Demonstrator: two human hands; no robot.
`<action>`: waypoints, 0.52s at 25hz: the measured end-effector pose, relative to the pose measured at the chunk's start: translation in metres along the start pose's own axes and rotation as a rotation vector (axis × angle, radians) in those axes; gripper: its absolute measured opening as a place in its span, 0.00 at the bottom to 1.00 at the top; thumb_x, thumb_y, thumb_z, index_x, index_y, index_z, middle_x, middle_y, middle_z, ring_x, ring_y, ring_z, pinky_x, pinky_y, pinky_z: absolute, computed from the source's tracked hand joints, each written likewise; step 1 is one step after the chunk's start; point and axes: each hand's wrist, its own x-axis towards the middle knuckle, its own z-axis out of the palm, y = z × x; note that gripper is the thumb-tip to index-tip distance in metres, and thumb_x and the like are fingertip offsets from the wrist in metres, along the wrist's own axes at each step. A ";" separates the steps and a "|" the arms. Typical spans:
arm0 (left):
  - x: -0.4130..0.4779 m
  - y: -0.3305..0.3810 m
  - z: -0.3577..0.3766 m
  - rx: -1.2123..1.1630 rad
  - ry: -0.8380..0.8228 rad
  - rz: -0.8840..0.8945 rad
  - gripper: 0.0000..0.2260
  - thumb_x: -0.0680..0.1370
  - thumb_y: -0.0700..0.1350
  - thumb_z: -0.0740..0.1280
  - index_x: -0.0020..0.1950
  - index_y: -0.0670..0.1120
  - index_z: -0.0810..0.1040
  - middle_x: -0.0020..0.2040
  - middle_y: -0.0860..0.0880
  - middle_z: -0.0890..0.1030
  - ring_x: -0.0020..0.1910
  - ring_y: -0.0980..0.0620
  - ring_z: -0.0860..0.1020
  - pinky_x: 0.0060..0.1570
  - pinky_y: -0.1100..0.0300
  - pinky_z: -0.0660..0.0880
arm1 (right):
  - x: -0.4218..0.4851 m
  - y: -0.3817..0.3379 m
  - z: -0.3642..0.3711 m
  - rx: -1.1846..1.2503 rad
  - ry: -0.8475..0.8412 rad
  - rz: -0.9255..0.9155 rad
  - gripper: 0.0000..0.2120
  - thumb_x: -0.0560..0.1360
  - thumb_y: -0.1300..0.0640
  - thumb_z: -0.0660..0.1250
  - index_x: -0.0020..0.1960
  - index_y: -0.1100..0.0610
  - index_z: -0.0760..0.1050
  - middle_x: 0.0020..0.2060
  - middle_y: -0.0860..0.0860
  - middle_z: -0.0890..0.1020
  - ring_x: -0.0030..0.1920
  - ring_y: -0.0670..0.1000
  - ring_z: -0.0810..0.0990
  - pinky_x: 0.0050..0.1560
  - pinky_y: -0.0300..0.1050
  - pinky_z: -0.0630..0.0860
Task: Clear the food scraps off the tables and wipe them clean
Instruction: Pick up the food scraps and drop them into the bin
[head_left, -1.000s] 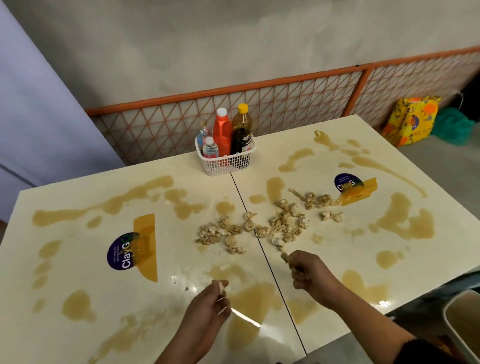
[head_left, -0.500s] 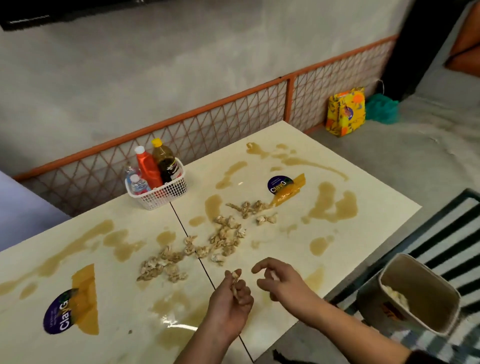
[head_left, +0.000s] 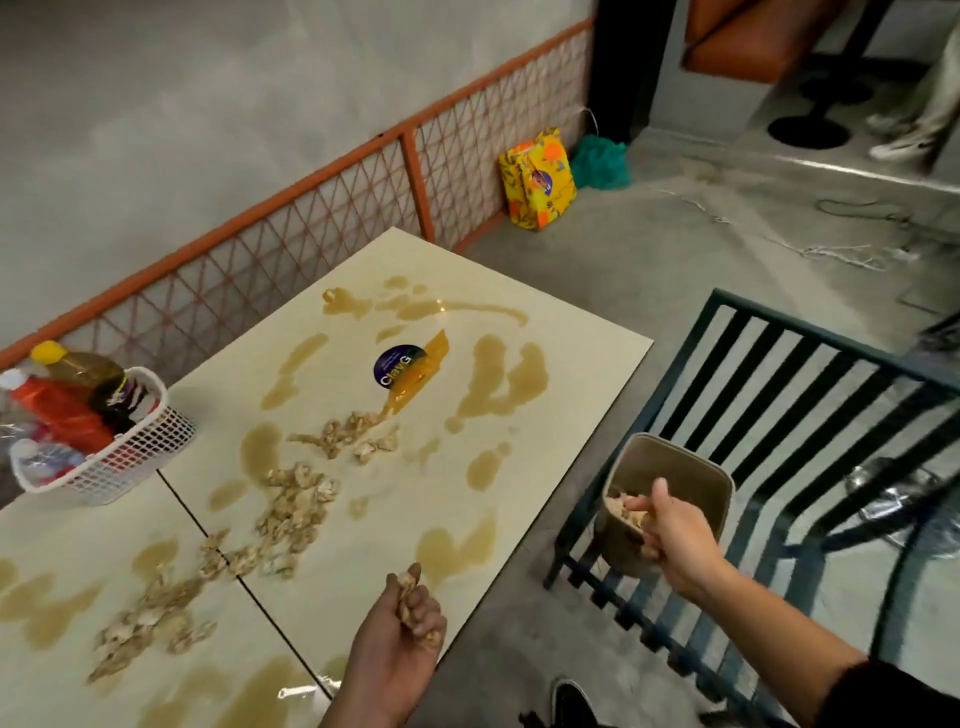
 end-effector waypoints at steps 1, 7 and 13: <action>0.002 -0.007 0.006 0.019 -0.005 -0.003 0.14 0.84 0.50 0.55 0.48 0.43 0.73 0.24 0.51 0.65 0.18 0.56 0.63 0.16 0.66 0.60 | 0.014 0.000 -0.018 0.023 0.040 0.032 0.27 0.86 0.47 0.52 0.48 0.66 0.80 0.26 0.50 0.64 0.28 0.49 0.61 0.32 0.45 0.60; 0.014 -0.034 0.034 0.080 -0.021 -0.005 0.09 0.80 0.48 0.60 0.48 0.43 0.74 0.26 0.51 0.64 0.20 0.56 0.63 0.16 0.66 0.62 | 0.099 -0.005 -0.060 0.105 0.138 0.102 0.14 0.85 0.65 0.51 0.66 0.63 0.70 0.40 0.58 0.76 0.33 0.50 0.70 0.36 0.45 0.74; 0.007 -0.047 0.064 0.190 -0.021 0.057 0.11 0.84 0.48 0.57 0.53 0.43 0.74 0.29 0.50 0.66 0.22 0.56 0.64 0.18 0.66 0.63 | 0.126 -0.021 -0.057 -0.092 0.108 0.129 0.26 0.84 0.46 0.58 0.79 0.53 0.57 0.67 0.58 0.72 0.68 0.64 0.73 0.69 0.64 0.70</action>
